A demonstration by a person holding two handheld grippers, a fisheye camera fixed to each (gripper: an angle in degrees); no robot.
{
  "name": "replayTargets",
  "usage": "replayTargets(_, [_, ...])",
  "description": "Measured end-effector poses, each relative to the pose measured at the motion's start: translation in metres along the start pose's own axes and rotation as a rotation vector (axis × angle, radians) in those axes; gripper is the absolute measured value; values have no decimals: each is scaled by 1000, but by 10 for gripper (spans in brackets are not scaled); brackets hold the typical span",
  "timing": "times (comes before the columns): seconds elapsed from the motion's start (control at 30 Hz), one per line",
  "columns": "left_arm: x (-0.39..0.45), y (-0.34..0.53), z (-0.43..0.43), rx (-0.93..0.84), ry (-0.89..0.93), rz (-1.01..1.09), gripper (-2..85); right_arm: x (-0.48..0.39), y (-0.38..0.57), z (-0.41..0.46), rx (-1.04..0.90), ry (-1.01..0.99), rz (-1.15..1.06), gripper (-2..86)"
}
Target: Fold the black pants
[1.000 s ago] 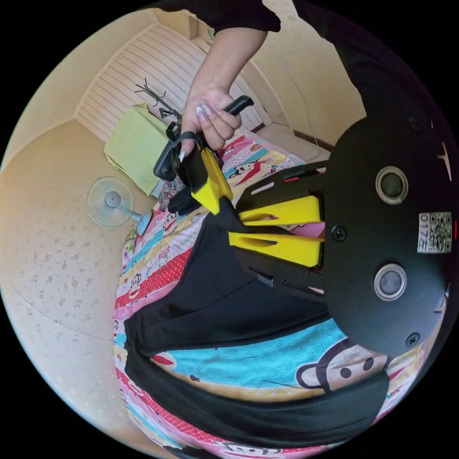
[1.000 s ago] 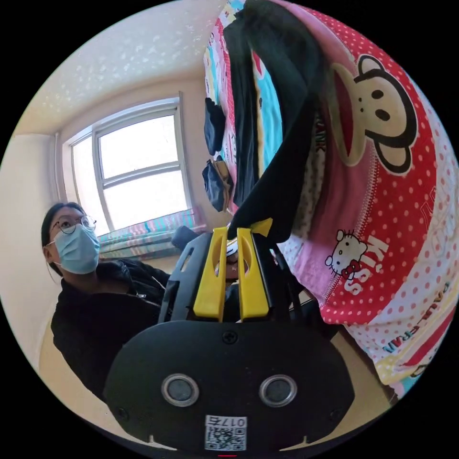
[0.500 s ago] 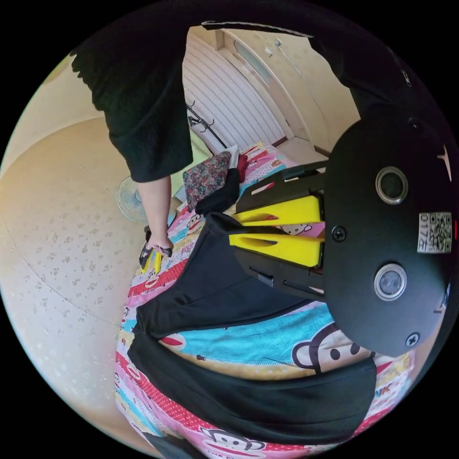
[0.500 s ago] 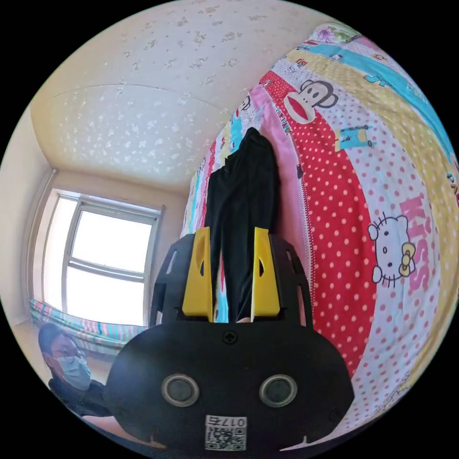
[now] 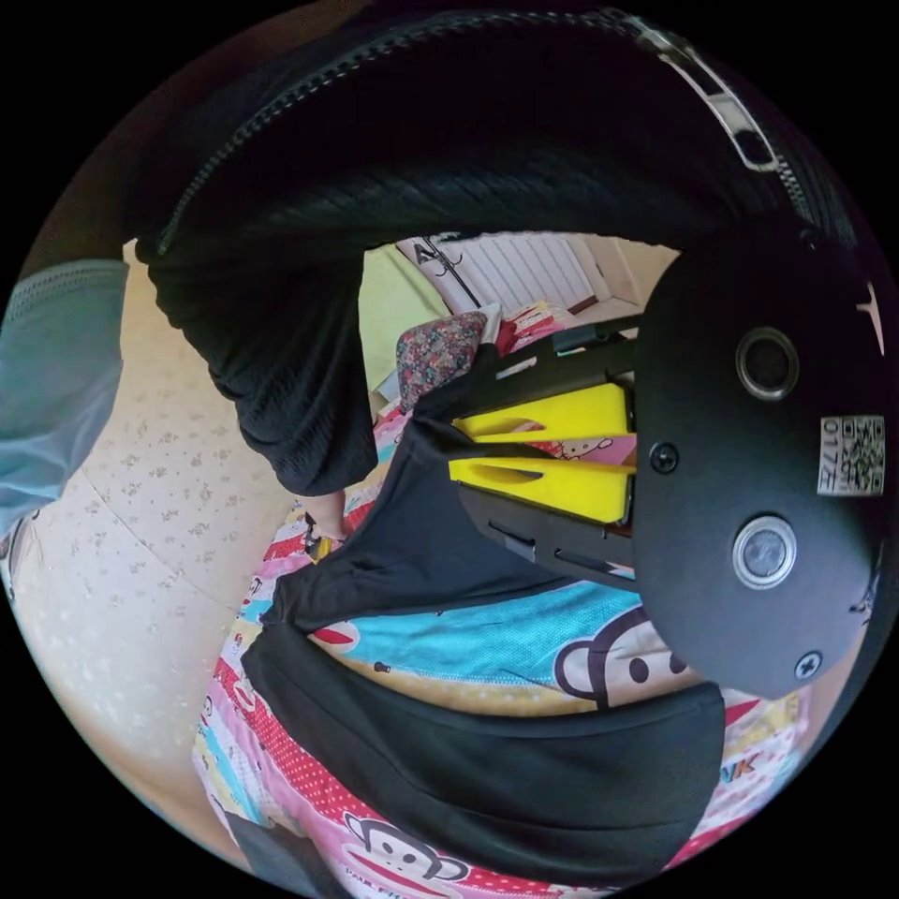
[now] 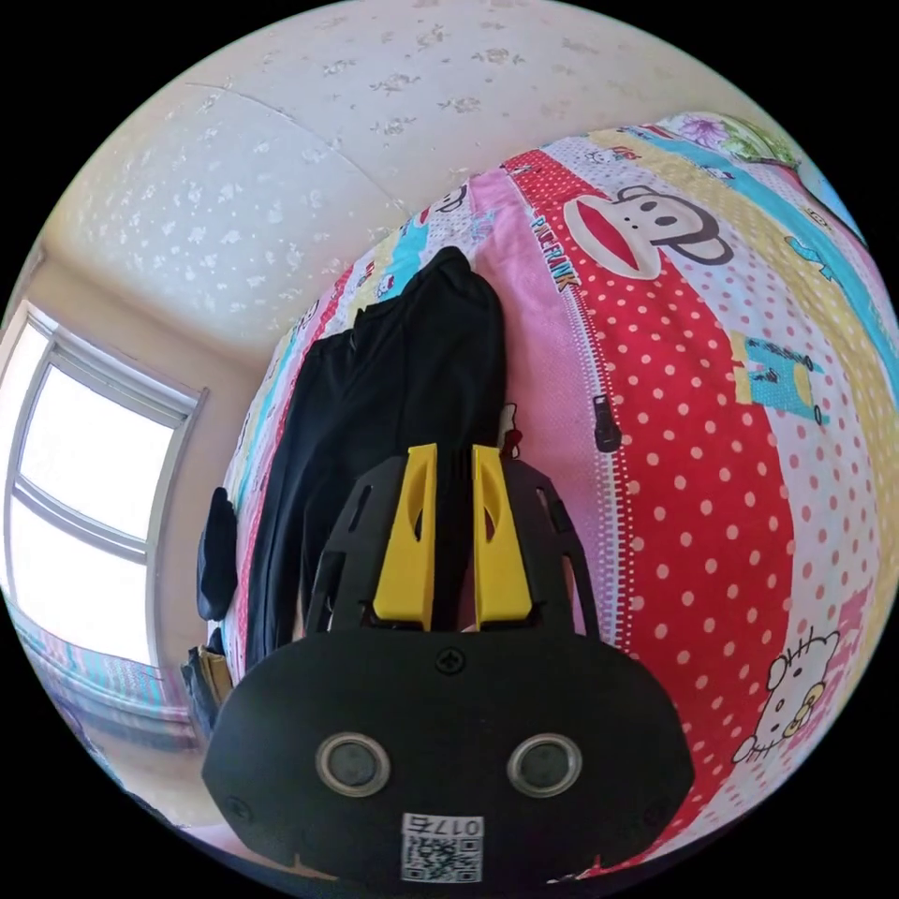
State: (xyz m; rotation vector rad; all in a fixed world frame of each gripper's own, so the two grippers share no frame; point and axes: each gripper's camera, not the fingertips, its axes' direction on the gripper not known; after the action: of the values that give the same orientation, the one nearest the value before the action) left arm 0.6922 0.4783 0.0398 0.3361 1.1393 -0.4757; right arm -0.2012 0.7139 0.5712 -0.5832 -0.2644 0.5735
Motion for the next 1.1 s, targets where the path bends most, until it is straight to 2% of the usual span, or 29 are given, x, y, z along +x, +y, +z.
replayTargets(0.07, [-7,3,1,7,7,-6,0,-14,3,1,-6,76,24,87])
replayTargets(0.2, [-20,15,9,-8,2,21,0,-38,9,3,-14,102,13,104])
replayTargets(0.37, [-43,43,28,-28,16,-3,1,-67,16,-2,-1,287,35,49])
replayTargets(0.63, [-73,84,48,-20,52,-44,0,-118,17,-30,85,161,-79,29])
replayTargets(0.83, [-95,128,33,51,35,-156,2,-236,-13,-33,54,203,-251,26])
replayTargets(1.0, [-151,197,-2,249,111,-420,2,-364,-25,6,-8,198,-376,26])
replayTargets(1.1, [-189,248,-13,331,123,-568,2,-444,-14,59,-100,310,-472,29])
